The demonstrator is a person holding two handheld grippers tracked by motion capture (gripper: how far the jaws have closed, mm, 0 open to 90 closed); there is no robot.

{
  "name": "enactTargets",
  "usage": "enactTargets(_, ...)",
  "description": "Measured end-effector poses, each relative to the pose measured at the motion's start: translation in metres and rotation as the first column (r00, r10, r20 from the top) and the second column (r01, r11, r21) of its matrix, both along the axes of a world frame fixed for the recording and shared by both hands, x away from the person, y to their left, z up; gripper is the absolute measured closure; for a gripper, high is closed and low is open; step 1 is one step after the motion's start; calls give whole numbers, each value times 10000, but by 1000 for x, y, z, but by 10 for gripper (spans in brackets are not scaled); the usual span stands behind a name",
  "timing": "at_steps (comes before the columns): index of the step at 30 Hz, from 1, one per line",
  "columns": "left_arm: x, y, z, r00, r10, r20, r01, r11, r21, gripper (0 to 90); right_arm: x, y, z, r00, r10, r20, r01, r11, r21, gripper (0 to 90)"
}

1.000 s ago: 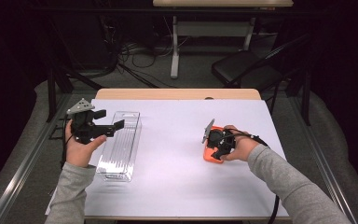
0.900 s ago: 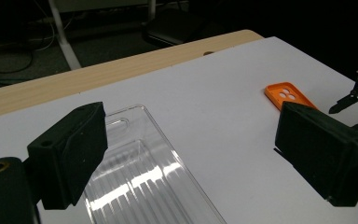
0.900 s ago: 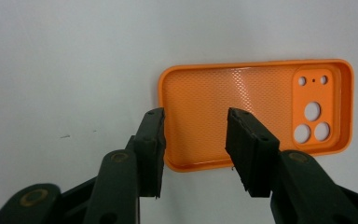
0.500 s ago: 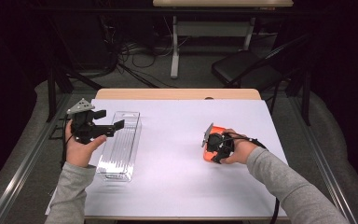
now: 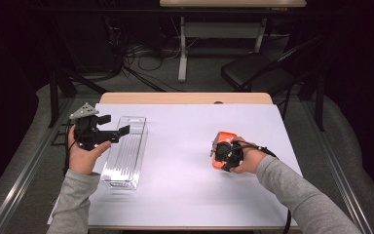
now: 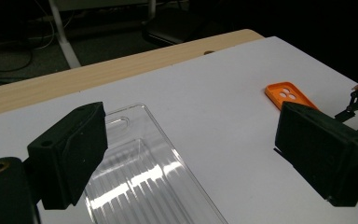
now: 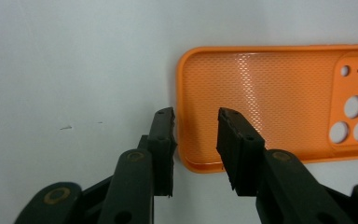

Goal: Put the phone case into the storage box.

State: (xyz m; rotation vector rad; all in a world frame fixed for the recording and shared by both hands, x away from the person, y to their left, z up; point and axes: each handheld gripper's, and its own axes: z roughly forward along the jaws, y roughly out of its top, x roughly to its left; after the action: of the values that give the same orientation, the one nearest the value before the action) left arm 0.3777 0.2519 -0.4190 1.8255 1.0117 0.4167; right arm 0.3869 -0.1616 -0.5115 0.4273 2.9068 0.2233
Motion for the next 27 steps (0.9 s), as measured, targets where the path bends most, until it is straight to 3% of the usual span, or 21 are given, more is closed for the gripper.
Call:
enactTargets(14, 0, 1, 0, 10000, 55, -17, -55, 10000, -6, 92, -1, 0, -10, 9999, 119, -72, -121, 9998, -175, 745)
enactTargets(22, 1, 1, -1, 10000, 55, -51, -55, 10000, 27, 92, -1, 0, -12, 9996, 235, -179, -244, 9984, -507, 783)
enactTargets(27, 1, 1, -1, 10000, 72, -35, -72, 10000, 19, 92, -1, 0, -14, 9995, 306, -89, -310, 9988, -392, 812)
